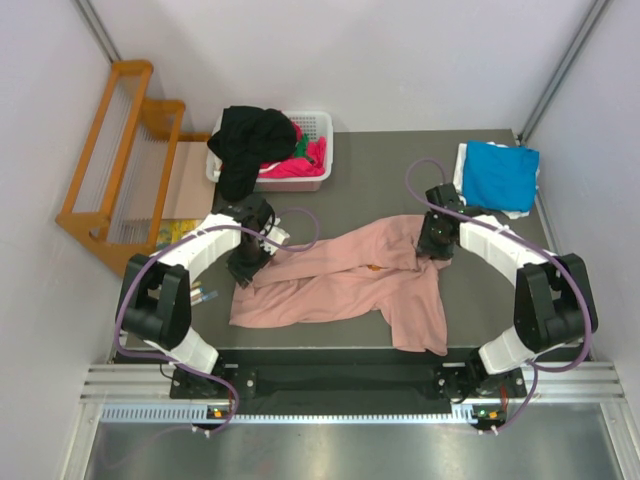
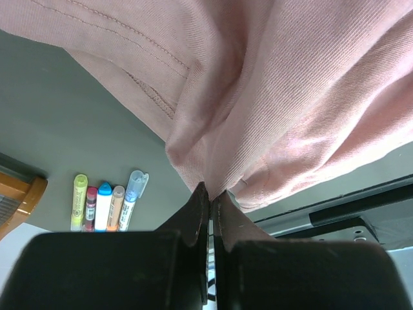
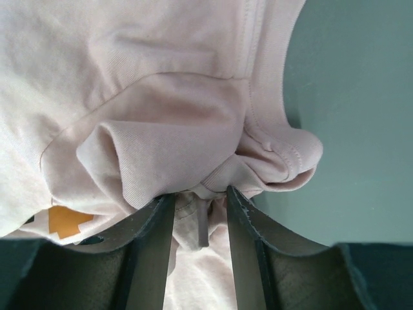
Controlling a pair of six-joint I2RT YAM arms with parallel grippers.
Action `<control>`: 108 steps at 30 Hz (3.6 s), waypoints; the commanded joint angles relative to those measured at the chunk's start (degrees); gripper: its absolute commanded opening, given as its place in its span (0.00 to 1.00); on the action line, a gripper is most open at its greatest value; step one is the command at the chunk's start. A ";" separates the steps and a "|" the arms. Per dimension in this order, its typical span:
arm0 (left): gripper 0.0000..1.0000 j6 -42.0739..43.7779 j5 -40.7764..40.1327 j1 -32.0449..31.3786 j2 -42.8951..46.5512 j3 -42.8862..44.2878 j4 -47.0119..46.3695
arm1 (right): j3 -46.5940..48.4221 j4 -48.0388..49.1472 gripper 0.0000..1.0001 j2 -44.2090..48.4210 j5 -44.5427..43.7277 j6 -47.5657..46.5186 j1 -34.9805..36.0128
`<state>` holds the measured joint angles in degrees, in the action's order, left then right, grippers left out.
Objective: Fold and stack the t-shirts
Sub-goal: Flatten the tshirt out
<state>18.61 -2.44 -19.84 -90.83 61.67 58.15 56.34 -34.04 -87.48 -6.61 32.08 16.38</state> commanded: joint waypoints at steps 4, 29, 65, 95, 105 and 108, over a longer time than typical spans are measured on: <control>0.00 0.46 -0.11 0.06 1.62 -0.58 -1.29 | 3.52 -0.94 0.38 1.88 -0.68 0.53 2.42; 0.00 1.16 -1.78 0.06 2.76 -1.73 -2.08 | 5.45 -2.87 0.21 2.05 -2.35 0.71 2.95; 0.00 -0.33 -9.60 3.49 2.50 8.64 -3.13 | 16.52 -8.23 0.00 7.50 -5.52 -1.58 0.76; 0.00 -0.42 1.03 23.35 -1.03 45.03 3.55 | 53.95 -11.57 0.00 7.41 -1.82 -4.30 -7.42; 0.00 5.37 9.90 23.26 15.75 52.77 6.19 | 55.13 -11.31 0.00 20.67 -0.33 -4.21 -7.50; 0.00 6.26 12.80 23.35 25.06 49.27 4.52 | 50.39 -9.91 0.00 27.96 -0.51 -5.18 -7.50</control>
<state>21.76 6.46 3.01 -77.84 111.85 64.58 109.86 -46.83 -68.49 -5.85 28.84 10.28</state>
